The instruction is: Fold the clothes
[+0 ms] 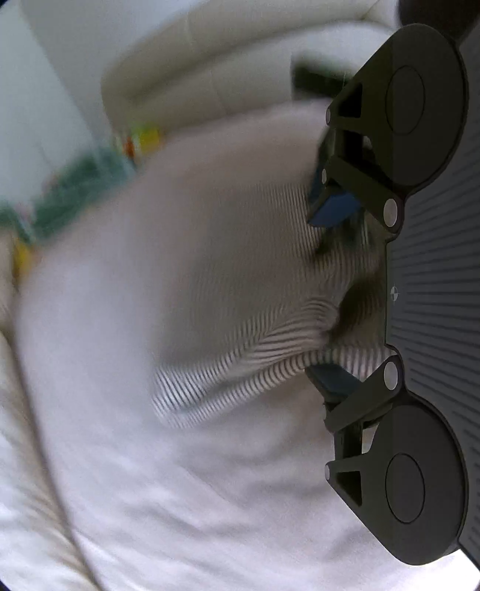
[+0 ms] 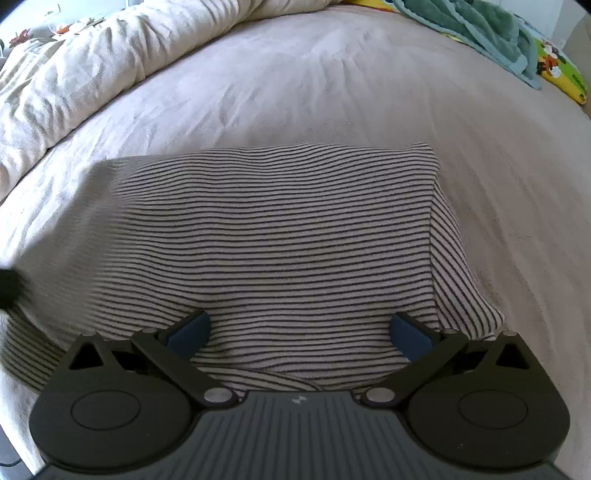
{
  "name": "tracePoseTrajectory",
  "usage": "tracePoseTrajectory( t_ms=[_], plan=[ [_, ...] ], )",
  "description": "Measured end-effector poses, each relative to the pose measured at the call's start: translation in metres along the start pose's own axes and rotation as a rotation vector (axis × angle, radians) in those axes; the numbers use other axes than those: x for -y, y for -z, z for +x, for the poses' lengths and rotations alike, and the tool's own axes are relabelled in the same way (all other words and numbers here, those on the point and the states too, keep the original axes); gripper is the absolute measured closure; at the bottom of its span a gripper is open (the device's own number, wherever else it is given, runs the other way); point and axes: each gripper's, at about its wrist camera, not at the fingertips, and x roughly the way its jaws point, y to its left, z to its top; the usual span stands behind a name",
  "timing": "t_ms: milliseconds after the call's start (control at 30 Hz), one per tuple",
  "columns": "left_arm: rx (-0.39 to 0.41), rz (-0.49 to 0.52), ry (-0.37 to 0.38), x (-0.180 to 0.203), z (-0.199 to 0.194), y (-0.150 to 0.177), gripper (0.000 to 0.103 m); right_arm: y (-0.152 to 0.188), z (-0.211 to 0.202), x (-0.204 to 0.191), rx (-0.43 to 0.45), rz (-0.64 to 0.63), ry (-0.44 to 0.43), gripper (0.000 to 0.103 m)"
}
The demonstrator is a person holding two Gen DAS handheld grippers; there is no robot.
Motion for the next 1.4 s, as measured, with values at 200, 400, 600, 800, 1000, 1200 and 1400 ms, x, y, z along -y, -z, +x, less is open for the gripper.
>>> tracePoseTrajectory(
  t_ms=[200, 400, 600, 800, 1000, 1200, 1400],
  plan=[
    [0.032, -0.001, -0.032, -0.004, -0.006, -0.004, 0.009, 0.004, 0.0, -0.002, 0.018, -0.005, -0.008, 0.0],
    [-0.038, -0.147, -0.222, -0.037, 0.02, -0.011, 0.009, 0.009, -0.005, -0.002, 0.035, -0.003, -0.017, 0.0],
    [-0.067, -0.041, -0.294, -0.03, 0.041, -0.005, 0.009, 0.003, -0.032, 0.017, 0.03, 0.064, -0.111, 0.0],
    [-0.083, -0.036, -0.305, -0.024, 0.048, -0.011, 0.008, 0.007, -0.026, 0.047, 0.101, 0.145, 0.012, 0.0],
    [-0.049, -0.124, -0.244, -0.03, 0.044, -0.014, 0.008, 0.007, -0.007, 0.062, 0.003, 0.236, -0.035, 0.0],
    [-0.034, -0.105, -0.233, -0.019, 0.061, -0.018, 0.021, 0.021, -0.053, 0.003, 0.18, -0.064, 0.084, 0.0],
    [-0.097, -0.116, -0.13, -0.006, 0.072, -0.032, 0.029, 0.04, -0.065, -0.077, 0.206, -0.353, -0.141, 0.0]
  ],
)
